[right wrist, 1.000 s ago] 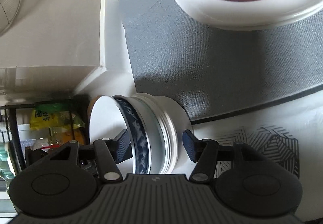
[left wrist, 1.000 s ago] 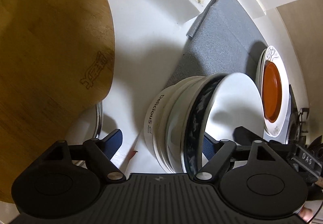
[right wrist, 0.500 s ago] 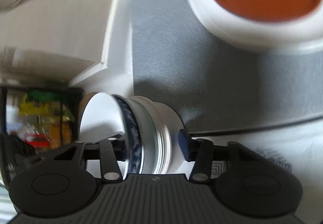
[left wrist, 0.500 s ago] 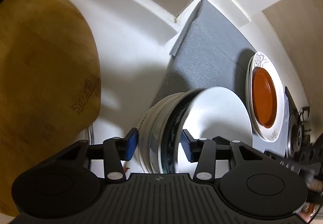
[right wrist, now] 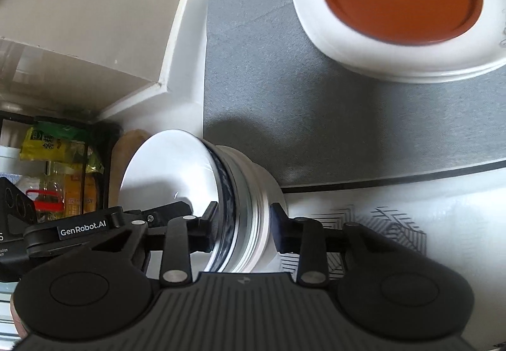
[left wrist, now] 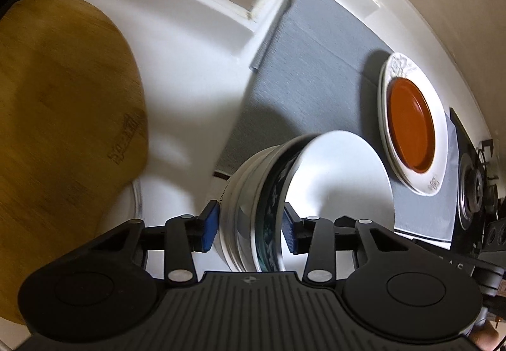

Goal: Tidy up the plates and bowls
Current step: 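Lower the held bowls onto the brown plate atop the white plates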

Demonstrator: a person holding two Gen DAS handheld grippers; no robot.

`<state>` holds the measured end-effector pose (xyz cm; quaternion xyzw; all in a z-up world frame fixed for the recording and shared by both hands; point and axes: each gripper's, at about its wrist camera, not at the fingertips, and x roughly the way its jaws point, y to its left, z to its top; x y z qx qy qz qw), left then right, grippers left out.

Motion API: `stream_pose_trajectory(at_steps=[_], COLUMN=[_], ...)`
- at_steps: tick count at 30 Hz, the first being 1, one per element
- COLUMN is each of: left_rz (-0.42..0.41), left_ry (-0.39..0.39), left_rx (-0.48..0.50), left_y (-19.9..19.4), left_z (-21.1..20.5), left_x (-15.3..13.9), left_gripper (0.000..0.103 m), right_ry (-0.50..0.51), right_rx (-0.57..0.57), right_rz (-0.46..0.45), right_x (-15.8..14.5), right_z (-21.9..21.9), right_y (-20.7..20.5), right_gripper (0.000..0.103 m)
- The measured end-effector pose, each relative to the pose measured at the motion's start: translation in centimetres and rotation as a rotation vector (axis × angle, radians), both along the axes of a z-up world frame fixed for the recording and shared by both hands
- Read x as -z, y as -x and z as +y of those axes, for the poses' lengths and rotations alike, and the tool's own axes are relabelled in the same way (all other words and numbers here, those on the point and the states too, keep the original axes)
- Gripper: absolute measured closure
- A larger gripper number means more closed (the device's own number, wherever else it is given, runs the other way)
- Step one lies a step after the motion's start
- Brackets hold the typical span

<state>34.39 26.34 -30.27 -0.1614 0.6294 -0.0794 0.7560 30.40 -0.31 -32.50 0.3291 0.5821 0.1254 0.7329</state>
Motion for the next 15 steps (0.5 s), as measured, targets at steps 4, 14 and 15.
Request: stream_pose_trajectory(at_steps=[4, 14, 15], left_rz=[0.004, -0.041, -0.048], left_ry=[0.007, -0.02, -0.018], left_rx=[0.016, 0.067, 0.075], left_y=[0.4, 0.2, 0.2], left_z=[-0.9, -4.0, -4.4], left_x=[-0.2, -2.8, -3.3], left_gripper=[0.059, 0.056, 0.056], right_ry=[0.007, 0.039, 0.044], right_rx=[0.016, 0.044, 0.051], right_rz=[-0.013, -0.067, -0.075], right_x=[-0.4, -3.1, -3.6], right_z=[-0.5, -2.4, -2.7], right_y=[0.4, 0.9, 0.9], right_gripper=[0.065, 0.065, 0.066])
